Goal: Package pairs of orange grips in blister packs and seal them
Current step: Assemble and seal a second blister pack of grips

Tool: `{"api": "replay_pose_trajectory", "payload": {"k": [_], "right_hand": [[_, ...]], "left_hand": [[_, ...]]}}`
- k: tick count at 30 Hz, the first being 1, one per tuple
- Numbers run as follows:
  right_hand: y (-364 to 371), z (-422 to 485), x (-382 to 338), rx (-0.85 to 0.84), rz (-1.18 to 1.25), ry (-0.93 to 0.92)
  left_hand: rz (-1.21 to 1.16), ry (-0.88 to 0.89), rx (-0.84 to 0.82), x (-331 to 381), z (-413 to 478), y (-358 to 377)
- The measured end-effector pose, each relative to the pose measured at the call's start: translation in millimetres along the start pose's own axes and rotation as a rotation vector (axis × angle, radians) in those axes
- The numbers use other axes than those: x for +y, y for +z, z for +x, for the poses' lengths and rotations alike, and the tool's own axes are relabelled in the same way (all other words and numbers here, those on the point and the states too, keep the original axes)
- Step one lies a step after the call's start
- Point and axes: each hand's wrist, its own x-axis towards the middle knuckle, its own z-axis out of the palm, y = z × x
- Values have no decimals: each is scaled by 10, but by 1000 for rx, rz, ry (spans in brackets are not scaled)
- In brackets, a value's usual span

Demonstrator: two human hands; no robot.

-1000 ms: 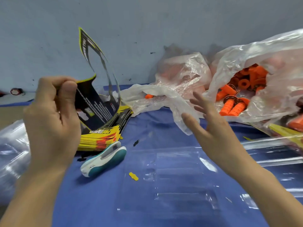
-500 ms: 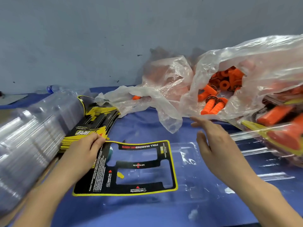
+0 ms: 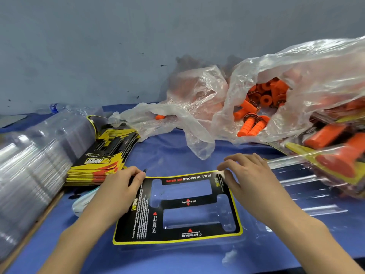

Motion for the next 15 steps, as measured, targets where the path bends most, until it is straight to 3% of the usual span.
{"api": "replay_pose_trajectory", "payload": {"k": [5,10,15], "right_hand": [[66,-1,11,-91,-91,-3],[93,-6,7,-79,-110,2],[119,2,19,-108,-148,9]], "left_hand": [[12,35,91,11,-58,40],[107,101,202,20,-182,-9],[91,218,42,62,-407,32]]}}
